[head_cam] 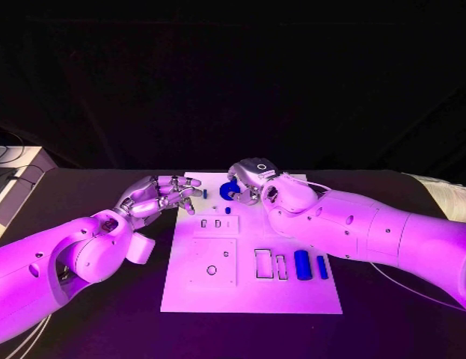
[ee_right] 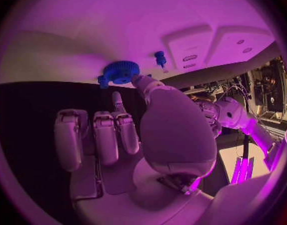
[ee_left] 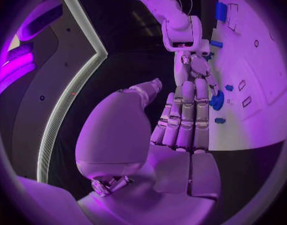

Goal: Assemble the parts on the task board

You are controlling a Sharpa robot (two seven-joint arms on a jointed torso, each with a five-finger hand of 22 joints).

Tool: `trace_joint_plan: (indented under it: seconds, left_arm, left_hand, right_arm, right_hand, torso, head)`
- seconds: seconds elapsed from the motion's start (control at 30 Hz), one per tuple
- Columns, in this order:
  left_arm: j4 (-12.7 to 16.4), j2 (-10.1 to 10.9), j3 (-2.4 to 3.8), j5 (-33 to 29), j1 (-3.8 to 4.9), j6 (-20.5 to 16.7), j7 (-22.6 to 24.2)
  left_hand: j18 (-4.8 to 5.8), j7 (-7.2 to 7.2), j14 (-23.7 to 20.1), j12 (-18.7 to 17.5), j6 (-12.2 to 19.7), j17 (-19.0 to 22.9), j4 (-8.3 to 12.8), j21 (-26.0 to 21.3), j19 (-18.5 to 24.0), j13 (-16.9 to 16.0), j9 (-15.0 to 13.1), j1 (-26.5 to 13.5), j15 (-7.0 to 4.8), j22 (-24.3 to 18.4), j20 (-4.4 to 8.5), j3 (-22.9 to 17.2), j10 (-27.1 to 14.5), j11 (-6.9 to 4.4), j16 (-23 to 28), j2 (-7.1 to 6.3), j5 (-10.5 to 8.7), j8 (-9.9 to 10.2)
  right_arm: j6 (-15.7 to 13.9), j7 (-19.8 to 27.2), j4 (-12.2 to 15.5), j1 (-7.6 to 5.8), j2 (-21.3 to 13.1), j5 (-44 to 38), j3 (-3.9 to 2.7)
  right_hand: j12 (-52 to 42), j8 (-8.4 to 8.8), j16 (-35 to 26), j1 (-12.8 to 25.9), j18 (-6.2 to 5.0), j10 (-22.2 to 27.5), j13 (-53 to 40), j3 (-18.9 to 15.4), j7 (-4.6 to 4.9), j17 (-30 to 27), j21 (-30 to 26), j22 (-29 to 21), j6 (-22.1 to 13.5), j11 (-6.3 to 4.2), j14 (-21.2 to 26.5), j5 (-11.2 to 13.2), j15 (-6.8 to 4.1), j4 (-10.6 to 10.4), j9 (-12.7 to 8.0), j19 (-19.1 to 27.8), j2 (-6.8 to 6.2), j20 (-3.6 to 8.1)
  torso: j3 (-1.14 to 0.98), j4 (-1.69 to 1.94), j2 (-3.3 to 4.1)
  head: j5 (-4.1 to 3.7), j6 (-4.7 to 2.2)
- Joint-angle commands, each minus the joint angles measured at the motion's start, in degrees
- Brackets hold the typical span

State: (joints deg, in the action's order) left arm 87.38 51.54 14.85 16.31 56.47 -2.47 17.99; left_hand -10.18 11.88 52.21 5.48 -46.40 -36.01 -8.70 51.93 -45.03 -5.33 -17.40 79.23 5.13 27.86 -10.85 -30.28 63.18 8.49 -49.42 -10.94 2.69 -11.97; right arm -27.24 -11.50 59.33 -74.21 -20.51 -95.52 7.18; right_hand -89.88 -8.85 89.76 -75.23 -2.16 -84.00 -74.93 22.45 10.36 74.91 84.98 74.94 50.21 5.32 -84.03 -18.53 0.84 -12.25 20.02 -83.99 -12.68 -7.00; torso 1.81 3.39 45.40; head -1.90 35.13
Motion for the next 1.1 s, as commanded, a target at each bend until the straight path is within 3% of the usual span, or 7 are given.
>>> trace_joint_plan:
  seconds: [0.03, 0.3, 0.57, 0.8, 0.93, 1.1]
  left_arm:
    - [0.1, -0.1, 0.05, 0.1, 0.01, 0.8, 0.1]
    - [0.0, -0.1, 0.05, 0.1, 0.01, 0.7, 0.0]
    - [-0.1, -0.2, 0.05, 0.1, 0.01, 0.6, -0.1]
    - [-0.2, -0.2, 0.05, 0.1, -0.01, 0.6, -0.1]
    - [-0.3, -0.1, 0.05, 0.1, -0.07, 0.6, 0.0]
    - [-0.4, 0.2, 0.05, 0.1, -0.18, 0.5, 0.0]
  left_hand:
    - [-0.29, 0.5, 0.3, 0.0, -0.4, 0.0, 0.4, 0.1, -0.3, -0.1, -0.1, -0.2, -0.02, 0.0, -0.02, 0.0, -0.4, 0.22, -0.3, 0.25, 0.18, -0.1]
    - [-0.29, 0.51, 0.3, 0.0, -0.4, 0.1, 0.5, 0.2, -0.3, -0.1, -0.1, -0.1, -0.03, 0.1, -0.02, 0.0, -0.4, 0.23, -0.3, 0.26, 0.19, -0.1]
    - [-0.3, 0.54, 0.3, 0.0, -0.3, 0.1, 0.5, 0.2, -0.3, -0.1, -0.1, -0.1, -0.02, 0.1, -0.02, 0.0, -0.4, 0.24, -0.3, 0.26, 0.19, 0.0]
    - [-0.3, 0.54, 0.3, 0.0, -0.3, 0.1, 0.5, 0.2, -0.3, -0.1, -0.1, -0.1, -0.02, 0.1, -0.02, 0.0, -0.4, 0.24, -0.3, 0.26, 0.19, 0.0]
    - [-0.3, 0.58, 0.3, -0.1, -0.3, 0.1, 0.5, 0.2, -0.3, -0.1, -0.1, -0.1, -0.02, 0.1, -0.02, 0.0, -0.5, 0.26, -0.3, 0.27, 0.19, 0.0]
    - [-0.3, 0.58, 0.3, -0.1, -0.3, 0.1, 0.5, 0.2, -0.3, -0.1, -0.1, -0.1, -0.02, 0.1, -0.02, 0.0, -0.5, 0.26, -0.3, 0.27, 0.19, 0.0]
  right_arm:
    - [1.1, 1.5, 0.1, 0.0, -0.2, 2.0, -0.01]
    - [2.5, 1.7, 0.4, -0.01, -0.8, 4.6, -0.01]
    - [6.9, 2.6, -0.1, -0.01, -1.0, 11.3, 0.0]
    - [4.7, 2.3, 0.6, -0.02, -2.2, 12.2, 0.0]
    - [1.4, 2.2, 2.3, -0.07, -3.9, 12.1, -0.04]
    - [-0.1, 2.2, 5.1, -0.45, -6.7, 13.3, -0.11]
  right_hand:
    - [-0.1, 0.37, 0.2, 0.8, 0.62, -6.0, -15.1, 0.0, 0.01, 15.1, -0.1, 9.9, 0.0, 0.27, -6.0, -0.4, 0.44, -0.3, -0.1, -2.4, 0.07, -0.22]
    - [-0.1, 0.09, 0.2, 1.6, 0.65, -6.0, -15.1, 0.3, -0.18, 15.1, 0.0, 10.1, 1.1, 0.12, -6.0, -0.9, 0.33, -1.0, 0.1, -2.5, 0.77, -0.16]
    - [-0.1, 0.55, 0.2, 4.7, 0.62, -6.0, -15.1, 0.6, -0.25, 15.1, -0.1, 10.0, 1.3, 0.05, -6.0, -1.0, 0.24, -3.2, 0.0, -2.5, 2.33, -0.06]
    - [-0.1, 0.7, 0.2, 5.5, 0.63, -6.0, -15.1, 0.6, -0.25, 15.1, -0.1, 10.0, 1.2, 0.05, -6.0, -1.4, 0.28, -3.6, -0.1, -2.5, 2.46, -0.07]
    - [-0.1, 0.69, 0.2, 5.5, 0.69, -6.0, -15.1, 0.6, -0.33, 15.1, 0.1, 10.3, 1.4, -0.01, -6.0, -2.1, 0.26, -3.5, 0.0, -2.6, 2.24, -0.06]
    - [-0.1, 0.69, 0.2, 5.6, 0.66, -6.0, -15.1, 0.6, -0.33, 15.1, 0.0, 10.2, 1.4, -0.01, -6.0, -2.1, 0.25, -3.4, 0.0, -2.6, 2.15, -0.06]
  torso:
    - [0.0, 0.0, -0.01]
    - [0.0, -0.05, -0.01]
    - [-0.03, -0.01, -0.06]
    - [-0.05, -0.03, -0.1]
    - [-0.09, -0.14, -0.11]
    - [-0.15, -0.36, -0.23]
  head:
    - [-0.04, 0.07]
    - [-0.01, 0.26]
    - [-0.07, 0.37]
    - [-0.02, 0.3]
    - [0.01, 0.2]
    - [0.02, 0.0]
